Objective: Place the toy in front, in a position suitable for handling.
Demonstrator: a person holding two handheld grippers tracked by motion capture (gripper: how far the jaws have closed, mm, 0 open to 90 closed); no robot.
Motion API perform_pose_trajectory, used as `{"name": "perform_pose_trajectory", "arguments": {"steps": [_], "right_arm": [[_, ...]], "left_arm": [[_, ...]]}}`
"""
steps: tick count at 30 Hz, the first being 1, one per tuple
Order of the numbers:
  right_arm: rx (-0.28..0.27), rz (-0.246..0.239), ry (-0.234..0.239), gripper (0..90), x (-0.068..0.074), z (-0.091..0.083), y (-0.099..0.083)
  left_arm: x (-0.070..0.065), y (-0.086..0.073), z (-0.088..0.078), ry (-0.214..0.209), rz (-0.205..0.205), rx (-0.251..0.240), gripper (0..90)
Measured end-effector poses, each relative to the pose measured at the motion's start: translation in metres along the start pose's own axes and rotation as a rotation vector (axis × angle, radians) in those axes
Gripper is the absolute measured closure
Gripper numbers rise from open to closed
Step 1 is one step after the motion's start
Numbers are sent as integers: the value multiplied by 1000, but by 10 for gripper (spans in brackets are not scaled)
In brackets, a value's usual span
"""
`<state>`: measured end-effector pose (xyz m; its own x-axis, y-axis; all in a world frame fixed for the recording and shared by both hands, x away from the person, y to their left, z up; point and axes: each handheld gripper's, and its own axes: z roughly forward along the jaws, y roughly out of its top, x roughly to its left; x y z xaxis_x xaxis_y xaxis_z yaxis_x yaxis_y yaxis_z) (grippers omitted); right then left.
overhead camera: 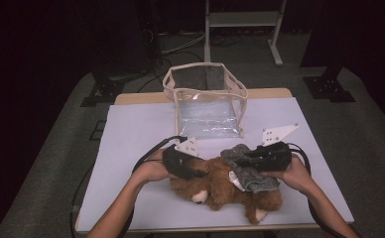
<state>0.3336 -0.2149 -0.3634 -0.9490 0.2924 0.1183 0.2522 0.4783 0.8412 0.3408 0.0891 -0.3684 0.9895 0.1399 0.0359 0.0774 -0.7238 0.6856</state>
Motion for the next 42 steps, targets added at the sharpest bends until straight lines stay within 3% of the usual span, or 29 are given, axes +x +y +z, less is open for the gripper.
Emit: {"name": "perform_pose_trajectory", "arguments": {"steps": [6,11,14,18,23,28,31,33,37,42], "right_arm": [[3,-8,5,765,4,2,9],[17,-15,19,764,4,14,15],[45,-27,27,768,7,20,14],[61,-32,49,780,15,22,4],[32,-32,65,784,23,20,-9],[29,-41,66,786,25,20,-11],[32,-43,65,786,26,20,-12],[35,-41,67,786,27,19,-12],[48,-49,62,786,28,18,-12],[61,-56,32,786,25,8,-5]], "left_arm": [[0,-12,-14,50,-24,-4,555],[-4,-20,-20,87,-38,-16,546],[-8,-21,-20,76,-42,-32,509],[-9,-19,-23,48,-62,-42,376],[-11,-22,-32,48,-79,-45,234],[-13,-36,-49,49,-109,-64,186],[-12,-48,-55,44,-138,-69,188],[-13,-54,-56,17,-142,-84,257],[-19,-58,-42,8,-116,-91,346],[-26,-51,-27,20,-90,-115,388]]}}
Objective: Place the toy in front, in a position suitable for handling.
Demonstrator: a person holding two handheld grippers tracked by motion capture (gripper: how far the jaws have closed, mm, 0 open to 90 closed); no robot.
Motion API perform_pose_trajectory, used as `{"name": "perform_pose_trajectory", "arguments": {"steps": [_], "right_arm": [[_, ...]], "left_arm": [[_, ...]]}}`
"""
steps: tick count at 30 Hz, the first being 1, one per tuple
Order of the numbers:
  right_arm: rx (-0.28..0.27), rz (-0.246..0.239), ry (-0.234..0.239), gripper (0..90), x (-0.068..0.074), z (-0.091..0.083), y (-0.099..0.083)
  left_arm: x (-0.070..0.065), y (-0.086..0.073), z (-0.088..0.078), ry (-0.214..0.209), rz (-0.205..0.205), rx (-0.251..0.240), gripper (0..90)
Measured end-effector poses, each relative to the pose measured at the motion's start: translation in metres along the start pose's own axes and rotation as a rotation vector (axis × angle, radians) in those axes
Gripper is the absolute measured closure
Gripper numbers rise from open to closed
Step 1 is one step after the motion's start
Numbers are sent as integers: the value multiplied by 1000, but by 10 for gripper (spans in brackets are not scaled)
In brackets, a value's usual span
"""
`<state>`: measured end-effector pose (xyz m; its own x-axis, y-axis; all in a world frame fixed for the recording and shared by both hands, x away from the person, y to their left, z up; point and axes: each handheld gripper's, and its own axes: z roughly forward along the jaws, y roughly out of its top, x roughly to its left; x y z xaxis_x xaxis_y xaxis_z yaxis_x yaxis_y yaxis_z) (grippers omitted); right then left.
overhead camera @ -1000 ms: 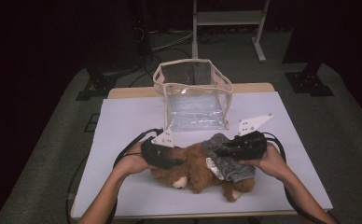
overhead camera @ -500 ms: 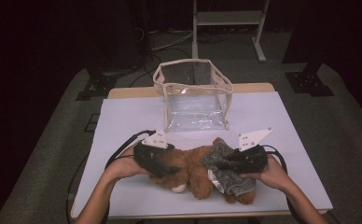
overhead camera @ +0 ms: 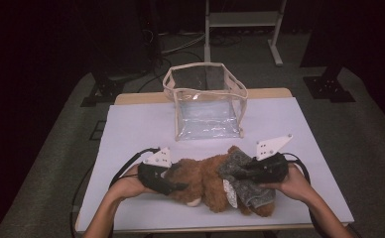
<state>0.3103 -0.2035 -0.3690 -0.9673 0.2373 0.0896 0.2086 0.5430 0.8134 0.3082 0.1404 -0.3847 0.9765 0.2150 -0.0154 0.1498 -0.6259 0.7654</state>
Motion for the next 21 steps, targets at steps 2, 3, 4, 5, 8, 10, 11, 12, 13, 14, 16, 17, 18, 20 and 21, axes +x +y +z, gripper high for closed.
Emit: {"name": "perform_pose_trajectory", "arguments": {"steps": [2,3,4,5,8,10,11,12,13,14,16,17,18,20,21], "right_arm": [[-2,-3,-12,786,-2,-4,2],[-9,-4,-18,786,-4,-6,3],[-20,-2,-21,786,-5,-8,5],[-29,0,-28,786,-7,-10,7],[-45,3,-31,786,-12,-12,12],[-32,2,-38,785,-15,-12,14],[-23,6,-39,785,-16,-12,14],[-20,9,-42,785,-18,-13,13],[-21,20,-41,785,-20,-13,11],[-20,36,-38,785,-22,-14,8],[-4,56,-21,785,-23,-11,1],[-2,61,-13,786,-22,-9,-2],[-4,62,-11,787,-20,-8,-5],[-15,55,-12,788,-15,-7,-7],[-17,50,-9,788,-11,-7,-9]], "left_arm": [[-2,3,8,-6,12,-13,393],[-3,5,11,-3,14,-21,393],[-3,7,14,-3,20,-27,393],[-4,9,18,-9,26,-37,393],[-7,17,31,-18,46,-52,394],[-8,23,36,-13,70,-41,394],[-8,25,37,-12,75,-36,394],[-9,26,38,-9,80,-34,393],[-9,27,38,-9,83,-32,392],[-8,28,37,-8,84,-28,391],[-7,29,32,-3,88,-18,369],[-6,30,28,-1,86,-19,352],[-4,31,25,-3,83,-20,339],[-3,33,16,-9,83,-33,321],[-2,35,13,-13,86,-42,322]]}}
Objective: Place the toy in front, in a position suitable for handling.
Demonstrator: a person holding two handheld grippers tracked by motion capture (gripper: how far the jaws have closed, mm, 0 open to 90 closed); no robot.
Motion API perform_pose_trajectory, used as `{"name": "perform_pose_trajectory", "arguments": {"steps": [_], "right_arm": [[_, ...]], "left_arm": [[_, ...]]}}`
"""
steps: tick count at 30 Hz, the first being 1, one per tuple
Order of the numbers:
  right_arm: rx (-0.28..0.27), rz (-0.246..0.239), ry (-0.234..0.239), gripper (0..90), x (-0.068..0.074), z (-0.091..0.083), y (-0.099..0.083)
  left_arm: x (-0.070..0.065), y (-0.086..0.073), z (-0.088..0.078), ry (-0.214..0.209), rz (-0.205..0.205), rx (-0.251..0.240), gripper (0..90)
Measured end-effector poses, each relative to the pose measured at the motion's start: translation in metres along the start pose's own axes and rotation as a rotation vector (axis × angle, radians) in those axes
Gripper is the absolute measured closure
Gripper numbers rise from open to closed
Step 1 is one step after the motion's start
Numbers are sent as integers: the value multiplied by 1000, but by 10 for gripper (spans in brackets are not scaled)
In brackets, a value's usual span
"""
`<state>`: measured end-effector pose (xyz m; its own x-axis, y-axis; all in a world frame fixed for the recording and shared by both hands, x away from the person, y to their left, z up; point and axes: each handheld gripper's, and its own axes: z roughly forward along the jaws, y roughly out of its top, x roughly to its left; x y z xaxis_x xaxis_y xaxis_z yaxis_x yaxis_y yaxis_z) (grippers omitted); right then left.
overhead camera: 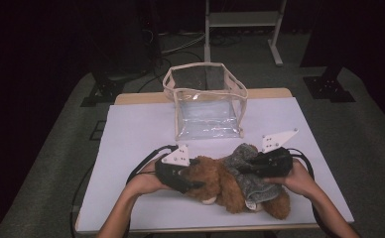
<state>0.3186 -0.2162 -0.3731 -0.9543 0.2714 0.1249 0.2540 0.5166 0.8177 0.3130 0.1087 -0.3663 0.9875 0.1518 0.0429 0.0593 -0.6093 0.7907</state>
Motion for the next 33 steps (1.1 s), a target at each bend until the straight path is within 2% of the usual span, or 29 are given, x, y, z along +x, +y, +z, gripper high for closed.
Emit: {"name": "perform_pose_trajectory", "arguments": {"steps": [3,5,9,13,16,20,28,30,33], "right_arm": [[-14,-10,19,790,9,2,-5],[-19,-24,23,791,15,2,-7],[-12,-43,20,790,23,0,-7],[3,-93,-14,788,29,-2,9],[7,-119,-4,787,30,6,19],[9,-105,-2,787,27,4,12],[21,-37,-35,787,23,-33,-22],[21,-35,-45,786,23,-37,-22],[21,-66,-60,786,24,-32,-10]], "left_arm": [[2,7,-6,8,8,-22,341],[4,8,-3,9,8,0,340],[-2,1,13,-49,-9,32,332],[-5,-2,16,-40,-9,36,343],[-8,-1,15,-39,15,59,350],[-9,-2,14,-38,21,60,362],[-11,-2,14,-28,31,48,364],[-12,-1,15,-24,42,54,364],[-14,1,15,-23,54,63,364]]}}
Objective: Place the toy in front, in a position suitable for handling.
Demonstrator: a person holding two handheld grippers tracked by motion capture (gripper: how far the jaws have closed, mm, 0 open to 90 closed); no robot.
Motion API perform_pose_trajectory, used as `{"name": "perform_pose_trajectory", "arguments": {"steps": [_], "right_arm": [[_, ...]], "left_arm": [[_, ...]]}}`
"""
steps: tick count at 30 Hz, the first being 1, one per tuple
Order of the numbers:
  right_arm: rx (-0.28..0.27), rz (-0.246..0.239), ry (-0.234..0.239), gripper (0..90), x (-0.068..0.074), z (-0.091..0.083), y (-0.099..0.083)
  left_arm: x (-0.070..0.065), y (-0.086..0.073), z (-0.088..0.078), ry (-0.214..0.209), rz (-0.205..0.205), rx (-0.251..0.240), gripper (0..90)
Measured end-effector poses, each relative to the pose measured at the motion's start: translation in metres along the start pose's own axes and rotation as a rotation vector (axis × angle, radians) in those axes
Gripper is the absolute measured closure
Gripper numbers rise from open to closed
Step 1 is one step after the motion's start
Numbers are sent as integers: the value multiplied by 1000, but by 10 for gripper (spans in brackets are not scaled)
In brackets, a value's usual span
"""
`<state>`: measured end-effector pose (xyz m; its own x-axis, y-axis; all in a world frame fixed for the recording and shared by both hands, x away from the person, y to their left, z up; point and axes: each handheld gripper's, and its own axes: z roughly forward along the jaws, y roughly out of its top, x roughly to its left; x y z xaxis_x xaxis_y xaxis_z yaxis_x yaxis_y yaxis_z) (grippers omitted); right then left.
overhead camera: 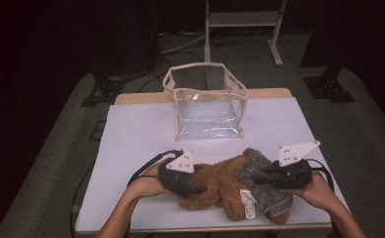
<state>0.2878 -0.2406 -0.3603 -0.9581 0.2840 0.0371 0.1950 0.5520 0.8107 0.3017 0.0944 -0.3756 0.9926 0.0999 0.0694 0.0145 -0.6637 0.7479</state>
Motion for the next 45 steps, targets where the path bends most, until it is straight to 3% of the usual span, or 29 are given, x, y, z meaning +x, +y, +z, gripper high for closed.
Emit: {"name": "perform_pose_trajectory", "arguments": {"steps": [4,7,11,14,18,22,26,28,31,35,39,45], "right_arm": [[-21,-34,4,786,-3,13,19],[-22,-32,10,786,-7,19,24],[-15,4,24,787,-7,18,12],[-43,27,35,791,-2,20,-2],[-71,43,38,792,2,20,-10],[-68,38,39,792,5,18,-11],[-59,-5,29,791,8,11,4],[-91,-1,26,790,3,6,14],[-89,7,3,790,-8,6,22],[-17,45,35,789,-17,25,14],[-47,65,40,791,-14,25,5],[-52,62,26,791,-10,25,2]], "left_arm": [[-1,0,0,-7,9,3,364],[-1,-1,-1,-8,7,1,364],[-1,-2,-2,-17,3,-21,363],[1,-2,-8,-13,-7,-47,321],[10,-5,-15,5,-63,-64,181],[14,-10,-8,-52,-119,-39,202],[9,-10,6,-79,-105,4,242],[7,-9,5,-88,-96,14,244],[3,-8,4,-95,-71,20,247],[6,-12,3,-92,-80,-14,237],[13,-17,1,-95,-118,-70,215],[17,-14,3,-106,-86,-86,217]]}}
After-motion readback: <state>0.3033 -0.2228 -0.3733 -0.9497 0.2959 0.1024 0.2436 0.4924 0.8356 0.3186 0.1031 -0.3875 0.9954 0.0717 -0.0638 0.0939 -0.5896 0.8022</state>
